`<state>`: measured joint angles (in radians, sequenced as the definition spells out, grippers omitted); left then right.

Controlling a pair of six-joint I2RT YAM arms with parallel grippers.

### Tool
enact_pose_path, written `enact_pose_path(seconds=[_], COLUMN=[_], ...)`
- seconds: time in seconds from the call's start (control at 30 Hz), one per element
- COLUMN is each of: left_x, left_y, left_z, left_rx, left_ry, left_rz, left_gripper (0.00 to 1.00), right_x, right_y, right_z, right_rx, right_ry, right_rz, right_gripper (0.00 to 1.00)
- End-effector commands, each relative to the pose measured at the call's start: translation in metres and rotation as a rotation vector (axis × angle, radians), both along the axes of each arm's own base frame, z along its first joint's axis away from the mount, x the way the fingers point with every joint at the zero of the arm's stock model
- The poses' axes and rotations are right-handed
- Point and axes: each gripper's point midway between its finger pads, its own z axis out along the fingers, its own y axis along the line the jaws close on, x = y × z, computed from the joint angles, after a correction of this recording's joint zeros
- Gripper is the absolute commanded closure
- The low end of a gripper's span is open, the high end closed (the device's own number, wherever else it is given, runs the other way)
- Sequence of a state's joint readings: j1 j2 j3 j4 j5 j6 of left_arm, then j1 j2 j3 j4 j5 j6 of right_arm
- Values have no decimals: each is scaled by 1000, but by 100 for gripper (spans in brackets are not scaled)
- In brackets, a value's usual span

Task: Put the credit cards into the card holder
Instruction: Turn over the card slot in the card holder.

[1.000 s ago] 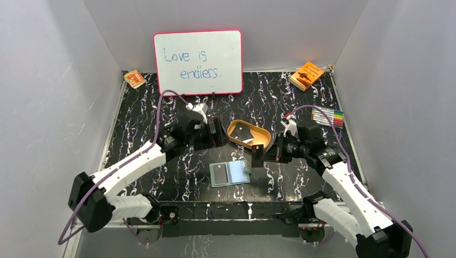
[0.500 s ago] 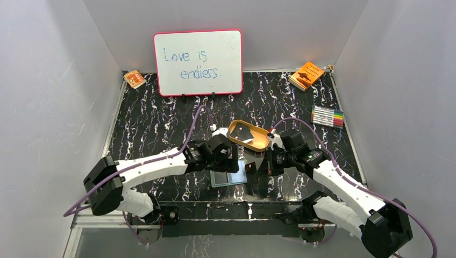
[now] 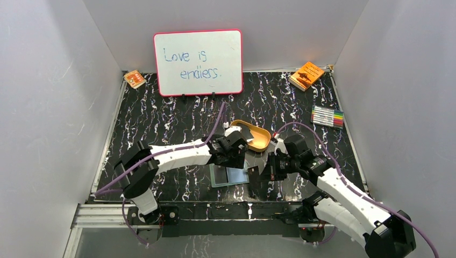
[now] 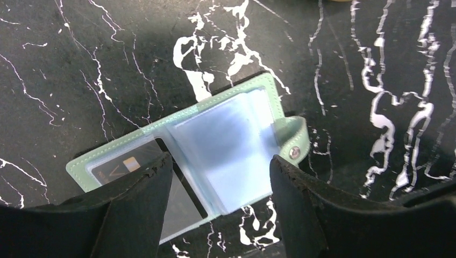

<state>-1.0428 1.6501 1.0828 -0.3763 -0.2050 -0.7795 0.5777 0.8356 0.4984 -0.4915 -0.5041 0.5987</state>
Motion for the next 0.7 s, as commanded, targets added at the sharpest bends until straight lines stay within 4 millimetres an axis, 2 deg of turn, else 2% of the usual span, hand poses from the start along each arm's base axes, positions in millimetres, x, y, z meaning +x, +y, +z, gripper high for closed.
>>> enact_pose_path(seconds=[0.0, 0.1, 0.2, 0.37, 0.43, 0.67], left_x=[9, 14, 17, 12, 8, -1], left_y=[8, 20, 28, 20, 17, 18], left_z=[0, 4, 12, 22, 19, -11], left_rx=[65, 102, 111, 44, 40, 111], left_ry=[-36, -64, -92, -79, -54, 32], left_rz=[18, 71, 88, 57, 43, 27], left_gripper=[37, 37, 31, 31, 31, 31], right_x=[-6, -6, -4, 5, 4, 4], right_y=[-3, -5, -6, -6, -5, -5], right_z=[4, 4, 3, 10, 9, 10], right_rx=[11, 14, 16, 34, 25, 14], right_ry=[-31, -55, -76, -143, -129, -114], right_rz=[24, 15, 2, -26, -14, -11], right_gripper=[100, 100, 100, 100, 100, 100])
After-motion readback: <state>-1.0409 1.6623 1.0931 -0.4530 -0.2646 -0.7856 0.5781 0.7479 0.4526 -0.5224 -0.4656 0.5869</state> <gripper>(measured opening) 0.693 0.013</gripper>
